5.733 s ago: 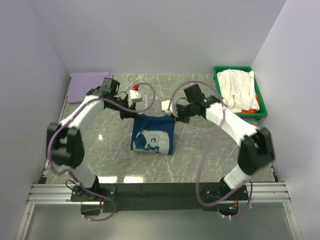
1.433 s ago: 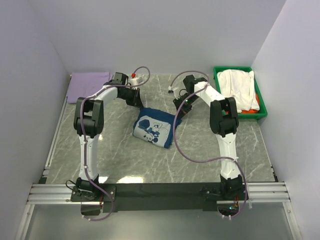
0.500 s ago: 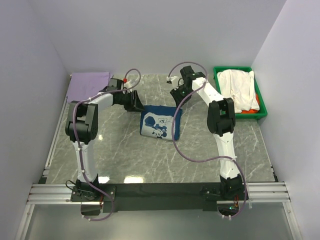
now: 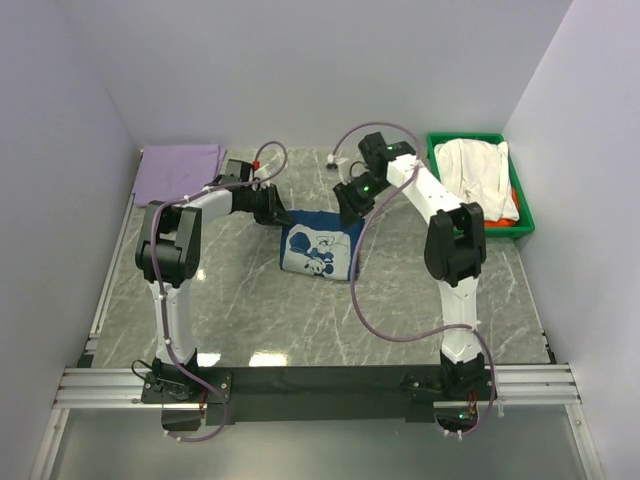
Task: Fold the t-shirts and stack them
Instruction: Fold the tshirt
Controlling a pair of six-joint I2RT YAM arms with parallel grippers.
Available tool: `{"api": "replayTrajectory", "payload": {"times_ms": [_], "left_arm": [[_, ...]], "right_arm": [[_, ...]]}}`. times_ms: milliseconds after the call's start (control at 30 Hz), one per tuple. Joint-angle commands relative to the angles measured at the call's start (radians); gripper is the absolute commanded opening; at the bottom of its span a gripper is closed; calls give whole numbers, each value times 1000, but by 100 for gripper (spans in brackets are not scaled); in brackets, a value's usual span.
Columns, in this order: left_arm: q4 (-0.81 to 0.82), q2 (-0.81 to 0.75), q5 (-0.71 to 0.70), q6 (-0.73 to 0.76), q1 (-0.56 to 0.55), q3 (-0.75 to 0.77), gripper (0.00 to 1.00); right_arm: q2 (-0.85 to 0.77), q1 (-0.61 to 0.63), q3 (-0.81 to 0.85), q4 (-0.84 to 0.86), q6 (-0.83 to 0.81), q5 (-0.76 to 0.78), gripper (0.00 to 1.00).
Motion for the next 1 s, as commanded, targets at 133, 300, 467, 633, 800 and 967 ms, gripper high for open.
{"api": "replayTrajectory", "payload": {"times_ms": [133, 300, 467, 633, 800, 967], "left_arm": [[-38, 40, -46, 35, 6, 101, 16], [-41, 48, -57, 39, 17, 101, 1], [-15, 42, -119, 66, 53, 104, 1], [-35, 83, -153, 126, 73, 129, 1], [-12, 79, -37, 129, 86, 115, 4], [144, -81, 129, 56, 121, -14, 38]], "right_arm": [[100, 46, -61, -185, -31, -107, 40], [147, 45, -97, -136, 10, -12, 39], [169, 43, -112, -110, 6, 106, 40], [201, 43, -58, -99, -10, 200, 40], [204, 43, 9, -75, -56, 255, 41], [164, 42, 133, -96, -96, 246, 44]]}}
